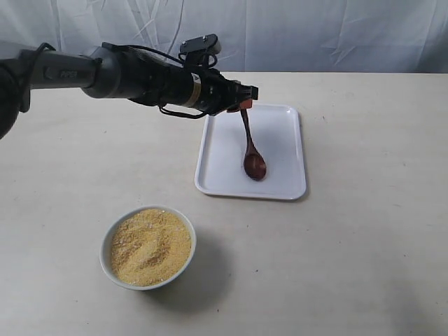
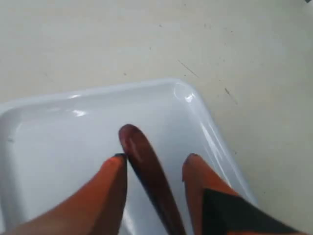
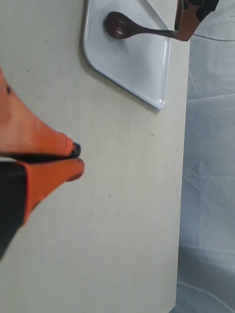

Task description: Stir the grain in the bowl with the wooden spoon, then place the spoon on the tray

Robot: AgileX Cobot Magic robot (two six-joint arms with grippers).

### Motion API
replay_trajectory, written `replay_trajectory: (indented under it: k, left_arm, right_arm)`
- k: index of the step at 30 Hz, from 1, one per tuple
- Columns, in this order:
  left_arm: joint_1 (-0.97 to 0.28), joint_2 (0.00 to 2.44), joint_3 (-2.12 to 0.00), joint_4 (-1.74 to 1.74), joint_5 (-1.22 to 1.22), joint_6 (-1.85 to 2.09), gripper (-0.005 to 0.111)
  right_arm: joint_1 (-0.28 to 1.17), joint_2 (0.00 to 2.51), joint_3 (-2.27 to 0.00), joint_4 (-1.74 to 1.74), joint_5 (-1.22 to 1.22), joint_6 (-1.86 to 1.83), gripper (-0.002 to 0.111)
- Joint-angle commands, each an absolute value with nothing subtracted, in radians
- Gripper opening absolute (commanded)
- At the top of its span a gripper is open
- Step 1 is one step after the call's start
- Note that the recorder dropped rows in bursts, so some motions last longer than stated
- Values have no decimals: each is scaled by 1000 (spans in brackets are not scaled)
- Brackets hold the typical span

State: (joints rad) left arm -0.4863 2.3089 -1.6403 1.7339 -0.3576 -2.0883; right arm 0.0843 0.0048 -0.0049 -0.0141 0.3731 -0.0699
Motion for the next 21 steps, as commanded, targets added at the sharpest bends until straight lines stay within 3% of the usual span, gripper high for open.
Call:
replay_trajectory:
  k: [1, 5, 11, 14, 17, 21]
  left_arm:
    - [-517, 2317, -1641, 1744, -250, -2086, 48]
    - [-530, 2333, -1641, 1744, -238, -2082, 55]
    - [-528, 2252, -1641, 1744, -259, -2085, 52]
    - [-491, 2190, -1641, 1744, -417, -2090, 34]
    - [-413, 2164, -1641, 1744, -722, -2092, 0]
    - [-306, 2133, -1626, 1744, -1090, -2092, 0]
  right_arm:
    - [78, 0, 0, -14, 360, -70, 0]
    - [78, 0, 0, -14, 360, -70, 0]
    - [78, 0, 0, -14, 360, -70, 0]
    - [78, 0, 0, -14, 360, -70, 0]
    - [78, 0, 0, -14, 360, -70, 0]
    - [78, 0, 0, -14, 360, -70, 0]
